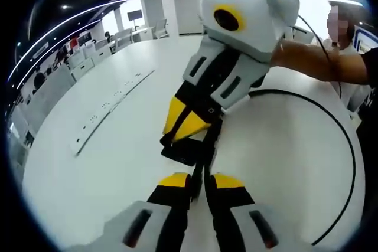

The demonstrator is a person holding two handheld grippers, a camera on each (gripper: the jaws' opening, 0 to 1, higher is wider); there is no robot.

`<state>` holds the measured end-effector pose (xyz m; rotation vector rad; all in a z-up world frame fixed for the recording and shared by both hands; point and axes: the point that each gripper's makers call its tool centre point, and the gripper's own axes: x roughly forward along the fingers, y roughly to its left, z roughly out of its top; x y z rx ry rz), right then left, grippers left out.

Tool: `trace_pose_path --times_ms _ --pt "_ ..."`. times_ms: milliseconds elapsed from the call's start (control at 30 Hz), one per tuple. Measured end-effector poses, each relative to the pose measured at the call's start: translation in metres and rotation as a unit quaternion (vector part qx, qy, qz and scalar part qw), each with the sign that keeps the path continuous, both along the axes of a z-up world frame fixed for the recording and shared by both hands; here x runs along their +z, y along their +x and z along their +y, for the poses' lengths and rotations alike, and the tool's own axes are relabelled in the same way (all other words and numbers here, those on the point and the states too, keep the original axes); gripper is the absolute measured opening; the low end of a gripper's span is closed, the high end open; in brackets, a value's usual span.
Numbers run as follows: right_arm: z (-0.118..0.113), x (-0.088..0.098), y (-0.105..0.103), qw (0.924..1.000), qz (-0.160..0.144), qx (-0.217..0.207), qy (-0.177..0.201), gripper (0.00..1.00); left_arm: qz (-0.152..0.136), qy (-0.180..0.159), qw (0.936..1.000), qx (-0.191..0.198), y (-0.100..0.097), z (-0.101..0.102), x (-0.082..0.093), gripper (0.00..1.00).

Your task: Find the charging cable on the desk, coil it up and secure with Velcro.

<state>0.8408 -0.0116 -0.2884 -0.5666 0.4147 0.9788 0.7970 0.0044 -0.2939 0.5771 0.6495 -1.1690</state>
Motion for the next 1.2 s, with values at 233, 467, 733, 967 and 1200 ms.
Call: trace_pose_path --times_ms 233,467,733,967,1200 --pt "0.0008 -0.0027 0.002 0.9999 0.01 0.0 -0.004 0.03 -0.001 -0.001 1.0 0.001 0.0002 0.0021 0.001 0.15" --pt "0.0005 -0.0041 0.0054 0.9985 0.05 -0.005 0.024 0.02 -0.001 -0.002 1.0 0.001 -0.0003 0.0037 0.0018 0.14" --pt "0.0031 -0.0046 0.0018 0.9991 0.041 0.001 -0.004 0.02 -0.003 -0.003 1.0 0.003 -0.0001 0.0043 0.0022 0.14" --pt "0.0012 -0.0043 0.0022 0.9992 0.039 -0.002 -0.003 0.04 -0.006 0.002 1.0 0.003 -0.001 0.0041 0.0022 0.14" --pt "-0.0009 -0.0034 0.0034 0.9997 0.02 -0.008 -0.011 0.07 -0.007 0.0 1.0 0.004 -0.0007 0.0035 0.0022 0.14"
